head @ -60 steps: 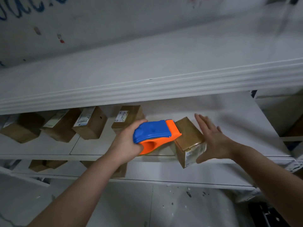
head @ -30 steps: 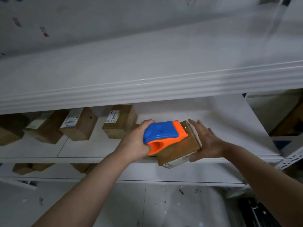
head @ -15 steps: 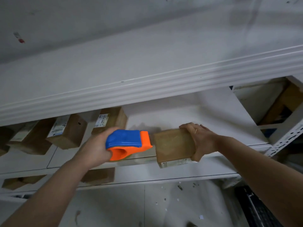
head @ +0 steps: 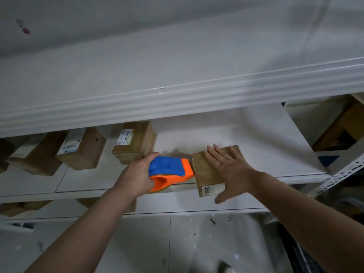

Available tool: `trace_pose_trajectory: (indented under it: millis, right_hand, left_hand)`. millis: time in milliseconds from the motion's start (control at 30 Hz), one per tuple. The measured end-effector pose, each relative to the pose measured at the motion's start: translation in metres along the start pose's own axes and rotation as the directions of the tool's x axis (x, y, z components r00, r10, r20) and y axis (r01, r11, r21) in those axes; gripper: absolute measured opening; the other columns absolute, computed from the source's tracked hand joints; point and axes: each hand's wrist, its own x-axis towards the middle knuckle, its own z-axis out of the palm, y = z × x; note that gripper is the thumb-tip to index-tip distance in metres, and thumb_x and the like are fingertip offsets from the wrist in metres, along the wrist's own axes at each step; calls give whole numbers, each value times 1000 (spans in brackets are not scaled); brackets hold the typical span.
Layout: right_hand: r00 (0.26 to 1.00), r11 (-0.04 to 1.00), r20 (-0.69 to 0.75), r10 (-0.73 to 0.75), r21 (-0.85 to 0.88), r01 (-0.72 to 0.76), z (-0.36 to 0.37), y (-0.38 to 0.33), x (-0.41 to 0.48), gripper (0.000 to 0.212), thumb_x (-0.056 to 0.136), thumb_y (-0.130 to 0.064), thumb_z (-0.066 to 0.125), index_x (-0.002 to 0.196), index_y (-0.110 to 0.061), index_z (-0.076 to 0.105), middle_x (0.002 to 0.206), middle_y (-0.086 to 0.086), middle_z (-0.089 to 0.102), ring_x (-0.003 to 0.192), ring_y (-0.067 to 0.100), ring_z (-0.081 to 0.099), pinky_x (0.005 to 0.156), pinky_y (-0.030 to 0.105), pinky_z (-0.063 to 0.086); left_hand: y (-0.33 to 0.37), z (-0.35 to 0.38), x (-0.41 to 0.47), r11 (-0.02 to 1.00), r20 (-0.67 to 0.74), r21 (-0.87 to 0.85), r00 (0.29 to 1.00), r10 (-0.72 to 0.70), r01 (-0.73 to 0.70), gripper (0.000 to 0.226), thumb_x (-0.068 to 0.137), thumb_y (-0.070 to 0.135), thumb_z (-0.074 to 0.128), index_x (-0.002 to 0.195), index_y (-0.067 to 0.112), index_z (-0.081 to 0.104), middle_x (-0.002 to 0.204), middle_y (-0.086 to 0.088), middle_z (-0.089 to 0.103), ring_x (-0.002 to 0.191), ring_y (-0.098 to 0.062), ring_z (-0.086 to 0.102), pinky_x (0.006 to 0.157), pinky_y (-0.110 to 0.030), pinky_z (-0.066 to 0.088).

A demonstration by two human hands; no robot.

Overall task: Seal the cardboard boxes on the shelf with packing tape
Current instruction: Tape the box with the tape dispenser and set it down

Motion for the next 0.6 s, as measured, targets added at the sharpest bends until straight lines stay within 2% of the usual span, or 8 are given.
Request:
trace_pose_trajectory:
  millis: [200,300,400,467,600]
  right_hand:
    - [999,999,-40,-18,-34,17,5,-7,-3,125,69,-78,55,149,-23,-23,150,-1,-35,139,16,-31,112,46,-20]
    - [992,998,-109,-59,-36,56,9,-14,1,116,73,-75,50,150,-22,-18,155,-3,-29,142,17,-29,114,51,-17]
    - [991,990,-89,-104,-107,94,14,-18,7,116,70,-75,48,152,-19,-12,157,-2,-21,145,21,-19,112,51,-16]
    - [991,995,-111,-73,-73,65,18,-18,4,113,69,-72,48,153,-19,-7,160,0,-13,148,22,-12,113,50,-14]
    - [998,999,-56,28,-33,-29,6,-27,4,112,75,-60,59,152,-17,-9,161,3,-16,146,20,-20,116,53,-11]
  left_hand:
    - [-4,-1,0,999,21,-46,1000,-1,2,76,69,5,64,136,34,44,114,5,60,101,-18,57,83,-34,52]
    - [-6,1,0,998,22,-60,1000,-1,2,76,70,5,64,138,34,43,114,4,59,100,-19,57,82,-32,51]
    - [-9,4,0,998,23,-61,1000,2,0,75,72,7,65,138,34,42,115,4,59,102,-19,57,81,-31,50]
    - [-9,5,0,998,22,-64,1000,-7,9,76,72,8,66,139,35,41,116,3,58,103,-20,57,82,-32,51]
    - [-10,8,-1,997,18,-78,1000,-14,16,77,70,6,65,138,35,41,117,3,58,104,-21,57,84,-36,52]
